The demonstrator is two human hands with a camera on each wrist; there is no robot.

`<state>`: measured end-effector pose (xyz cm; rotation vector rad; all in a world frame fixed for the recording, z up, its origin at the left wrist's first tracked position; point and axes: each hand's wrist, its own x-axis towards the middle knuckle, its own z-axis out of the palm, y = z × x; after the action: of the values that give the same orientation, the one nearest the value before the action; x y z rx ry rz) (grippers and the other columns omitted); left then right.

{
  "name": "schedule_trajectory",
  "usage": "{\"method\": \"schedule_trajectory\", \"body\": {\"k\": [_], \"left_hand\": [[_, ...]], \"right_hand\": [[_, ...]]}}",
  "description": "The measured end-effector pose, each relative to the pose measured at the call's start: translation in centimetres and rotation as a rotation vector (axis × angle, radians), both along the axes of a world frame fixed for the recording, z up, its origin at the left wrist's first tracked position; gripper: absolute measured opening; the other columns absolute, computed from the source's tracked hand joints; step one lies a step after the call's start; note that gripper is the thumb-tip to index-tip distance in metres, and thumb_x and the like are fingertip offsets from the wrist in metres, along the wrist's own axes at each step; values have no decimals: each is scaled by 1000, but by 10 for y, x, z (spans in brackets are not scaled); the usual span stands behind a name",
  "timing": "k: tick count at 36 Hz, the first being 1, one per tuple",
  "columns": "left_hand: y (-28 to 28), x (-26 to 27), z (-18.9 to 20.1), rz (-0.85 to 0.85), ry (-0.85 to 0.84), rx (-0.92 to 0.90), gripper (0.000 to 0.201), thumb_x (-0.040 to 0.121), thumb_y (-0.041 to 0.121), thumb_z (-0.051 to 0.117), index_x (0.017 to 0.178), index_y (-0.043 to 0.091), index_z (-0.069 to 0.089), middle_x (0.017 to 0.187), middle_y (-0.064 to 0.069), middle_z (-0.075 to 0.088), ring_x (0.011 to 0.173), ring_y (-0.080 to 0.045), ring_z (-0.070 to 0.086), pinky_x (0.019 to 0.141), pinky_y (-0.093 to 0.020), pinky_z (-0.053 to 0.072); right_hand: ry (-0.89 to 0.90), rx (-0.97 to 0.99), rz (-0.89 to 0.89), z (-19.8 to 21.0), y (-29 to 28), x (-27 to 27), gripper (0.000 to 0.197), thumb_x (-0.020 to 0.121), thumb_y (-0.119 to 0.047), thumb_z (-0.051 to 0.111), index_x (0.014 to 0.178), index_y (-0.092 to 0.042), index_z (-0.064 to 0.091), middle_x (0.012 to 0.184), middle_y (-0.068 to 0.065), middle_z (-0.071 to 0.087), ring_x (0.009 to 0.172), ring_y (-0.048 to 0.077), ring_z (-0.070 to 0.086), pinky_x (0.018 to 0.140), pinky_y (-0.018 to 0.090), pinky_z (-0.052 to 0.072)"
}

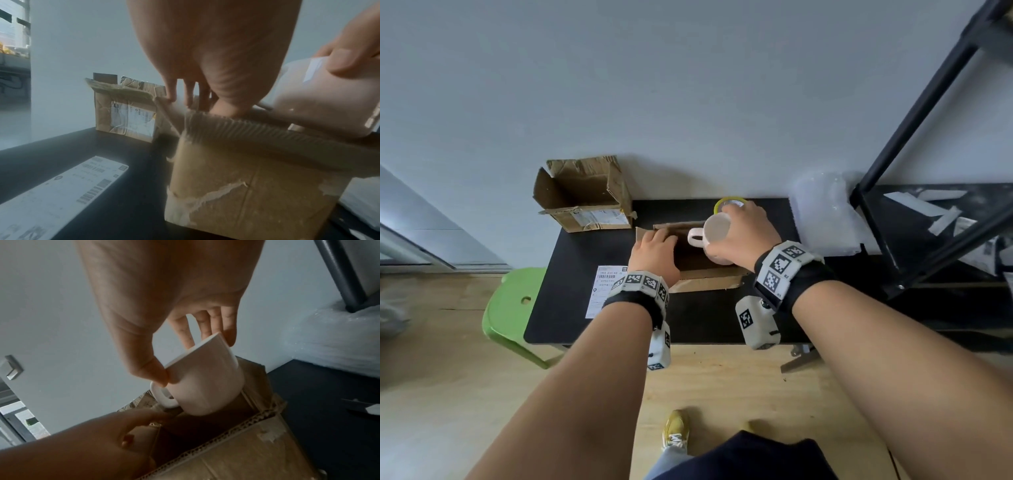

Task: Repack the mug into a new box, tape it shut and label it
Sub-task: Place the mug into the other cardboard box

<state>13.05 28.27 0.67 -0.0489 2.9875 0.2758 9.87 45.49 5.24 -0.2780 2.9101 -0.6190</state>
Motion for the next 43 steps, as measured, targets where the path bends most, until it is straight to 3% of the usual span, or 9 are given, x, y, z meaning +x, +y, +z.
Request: {"method": "schedule_trajectory", "body": {"k": [7,11,13,15,18,21,28,37,43], "left_hand": [[-14,-17,-9,-83,-97,-66,94,75,22,65,152,22,13,161,1,2,148,-25,-3,120,-47,2],[-23,-25,-13,-90,-143,-16,99,76,19,64,154,20,3,161,3,-5,148,-21,-7,120,-46,1],[-26,-25,-17,-85,-156,15,98,76,17,62,154,19,2,161,4,-6,148,-21,-7,121,-44,0],[-28,-25,-22,-81,-160,45,96,77,16,60,154,19,2,161,3,-6,148,-22,-6,120,-42,0],[-33,-23,-31,-75,-150,96,93,80,17,57,154,19,2,161,3,-7,148,-22,-5,120,-39,-1],[-36,-22,-36,-86,-134,132,91,82,17,56,154,20,1,161,4,-8,148,-22,-5,120,-39,-2],[-37,-23,-43,-104,-120,151,89,83,19,53,154,22,-1,161,7,-11,148,-19,-8,121,-41,-1],[-39,-21,-40,-104,-135,185,89,87,28,55,154,23,-3,161,7,-13,148,-19,-10,121,-42,0],[-36,-18,-36,-96,-72,97,83,88,33,52,154,21,4,161,4,-8,148,-22,-7,121,-42,0]], "right_hand": [[-5,45,13,-20,-14,-5,63,62,-52,75,113,-23,51,115,2,49,104,23,51,71,31,50],[-12,78,31,-31,-27,-12,67,65,-57,72,116,-21,49,120,5,48,107,25,51,82,37,50],[-27,119,34,-37,-33,-15,73,66,-60,70,122,-20,46,123,5,47,113,24,49,90,42,49],[-77,140,26,-42,-39,-18,75,64,-63,70,122,-21,45,119,4,49,111,24,50,88,44,50],[-151,160,22,-51,-43,-23,70,67,-57,75,118,-19,46,112,4,54,104,23,54,82,38,50],[-190,175,23,-61,-44,-26,68,71,-50,78,120,-15,45,115,7,54,107,25,54,76,33,41],[-284,176,-20,-81,-56,-35,71,74,-38,80,129,-12,43,126,10,54,114,27,55,89,38,47],[-317,187,-23,-98,-64,-38,57,81,-31,75,127,-13,46,124,11,55,110,28,59,90,40,49],[-282,216,27,-91,-57,-38,45,87,-23,67,128,-14,52,129,10,49,112,28,56,93,38,48]]}}
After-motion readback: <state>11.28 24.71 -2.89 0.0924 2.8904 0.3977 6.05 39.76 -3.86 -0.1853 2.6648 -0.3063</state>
